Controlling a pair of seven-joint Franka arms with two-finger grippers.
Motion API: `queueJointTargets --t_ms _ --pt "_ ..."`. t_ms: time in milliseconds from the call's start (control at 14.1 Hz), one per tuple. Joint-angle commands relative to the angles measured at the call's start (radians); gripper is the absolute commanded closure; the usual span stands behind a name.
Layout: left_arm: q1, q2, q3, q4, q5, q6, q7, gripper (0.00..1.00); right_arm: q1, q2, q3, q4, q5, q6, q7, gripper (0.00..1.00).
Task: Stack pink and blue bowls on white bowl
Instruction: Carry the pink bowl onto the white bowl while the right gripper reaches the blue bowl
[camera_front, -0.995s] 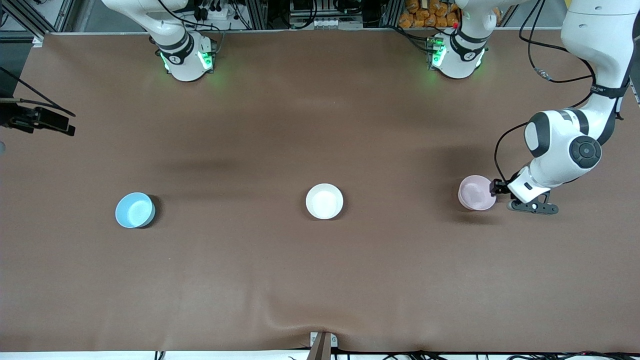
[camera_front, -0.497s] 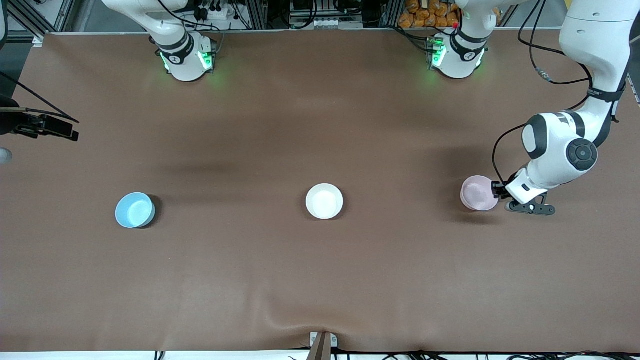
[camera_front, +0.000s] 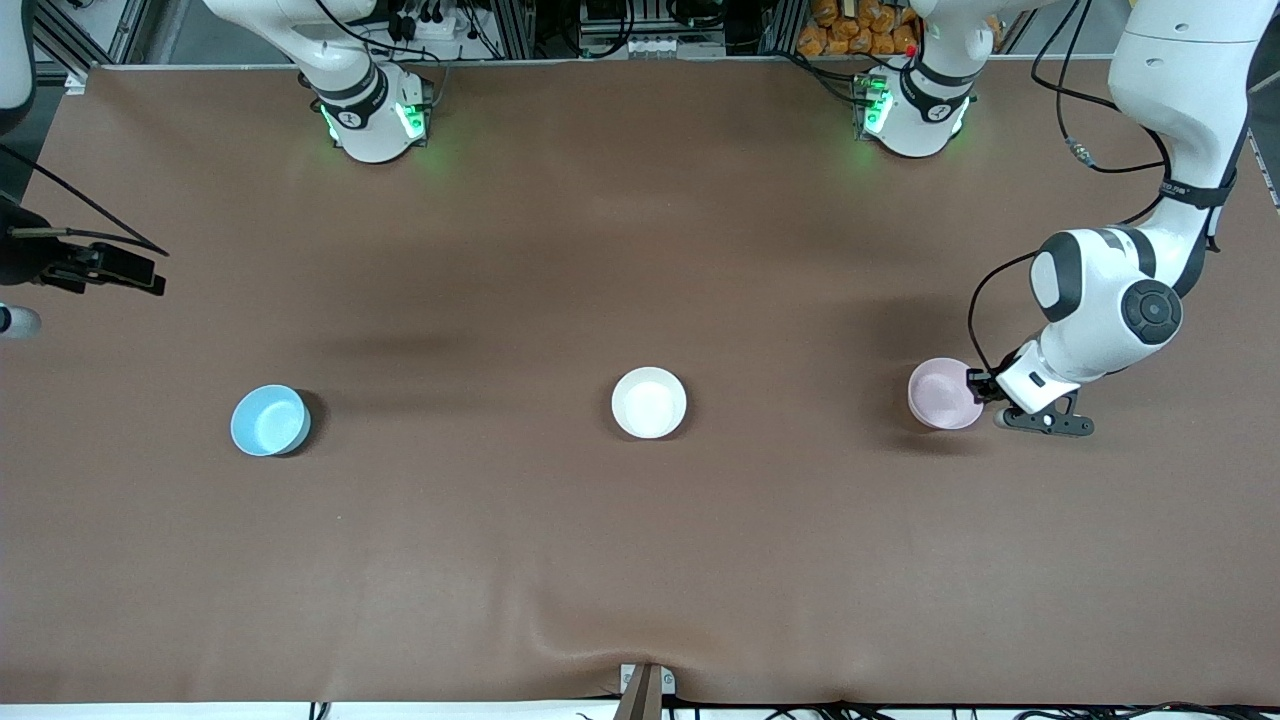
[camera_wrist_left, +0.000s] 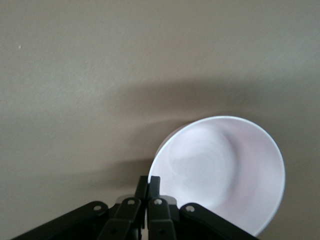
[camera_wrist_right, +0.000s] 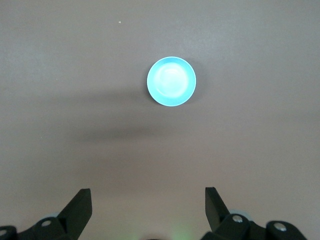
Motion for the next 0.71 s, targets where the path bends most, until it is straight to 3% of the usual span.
queueJointTargets --t_ms 0,213,640 --pt "0.005 -0.036 -0.050 0.084 -0.122 -0.142 -0.008 1.00 -0.014 -0.028 0.007 -0.126 -0.003 0.126 -0.043 0.00" --pt "-0.026 -0.027 -0.092 0.203 -0.136 -0.247 -0.101 1.00 -0.014 0.025 0.007 -0.149 -0.003 0.218 -0.048 0.00" --pt "-0.248 0.027 -0.095 0.369 -0.048 -0.307 -0.441 1.00 -0.021 0.179 0.007 -0.145 -0.001 0.354 -0.150 0.00"
